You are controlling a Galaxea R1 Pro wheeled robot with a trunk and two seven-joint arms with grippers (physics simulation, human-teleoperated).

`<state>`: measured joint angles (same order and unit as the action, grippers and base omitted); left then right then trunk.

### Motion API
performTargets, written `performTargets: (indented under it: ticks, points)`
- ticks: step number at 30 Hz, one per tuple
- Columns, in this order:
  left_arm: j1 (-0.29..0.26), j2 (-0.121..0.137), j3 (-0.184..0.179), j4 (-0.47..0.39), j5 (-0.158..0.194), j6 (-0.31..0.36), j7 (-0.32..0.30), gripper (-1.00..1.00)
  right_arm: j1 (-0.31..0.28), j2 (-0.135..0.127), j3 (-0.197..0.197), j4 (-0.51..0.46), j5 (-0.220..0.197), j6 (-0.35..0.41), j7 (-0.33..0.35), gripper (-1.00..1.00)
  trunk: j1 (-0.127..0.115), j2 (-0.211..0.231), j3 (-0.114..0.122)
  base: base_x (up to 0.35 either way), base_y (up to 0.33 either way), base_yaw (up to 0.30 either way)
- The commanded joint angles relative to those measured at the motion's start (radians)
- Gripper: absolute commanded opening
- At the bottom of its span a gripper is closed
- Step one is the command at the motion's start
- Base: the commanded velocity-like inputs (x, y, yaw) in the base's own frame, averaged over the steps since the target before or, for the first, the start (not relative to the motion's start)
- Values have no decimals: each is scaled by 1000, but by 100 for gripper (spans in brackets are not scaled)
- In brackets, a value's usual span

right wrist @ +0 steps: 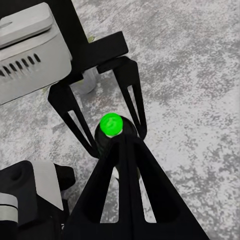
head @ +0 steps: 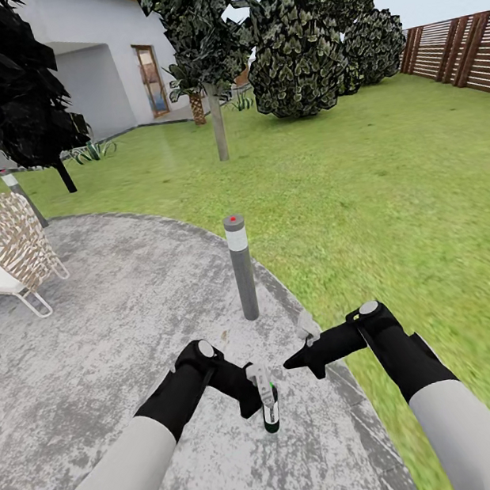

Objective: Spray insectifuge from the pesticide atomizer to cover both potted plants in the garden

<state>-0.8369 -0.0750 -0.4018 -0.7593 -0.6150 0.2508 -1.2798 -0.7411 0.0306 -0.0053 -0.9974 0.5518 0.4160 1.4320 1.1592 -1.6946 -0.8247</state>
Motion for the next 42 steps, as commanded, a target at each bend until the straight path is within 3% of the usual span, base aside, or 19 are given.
performTargets:
  ticks: [1, 15, 30, 42]
  points:
    - [-1, 0, 0, -1, -3, 10, -4, -100, -1, 0, -1, -1, 5, 10, 6, -100, 0, 0, -1, 0, 0, 0]
    - [-1, -35, 0, -2, -3, 11, -6, -100, -1, 1, -1, -1, 5, 10, 6, -100, 0, 0, -1, 0, 0, 0]
    - [-22, -36, 0, -2, -3, 13, -7, -100, -1, 0, -1, -2, 5, 10, 6, -100, 0, 0, -1, 0, 0, 0]
    - [-28, -36, 0, -34, -3, 46, -43, -100, -1, 0, -1, -2, 5, 10, 6, -100, 0, 0, -1, 0, 0, 0]
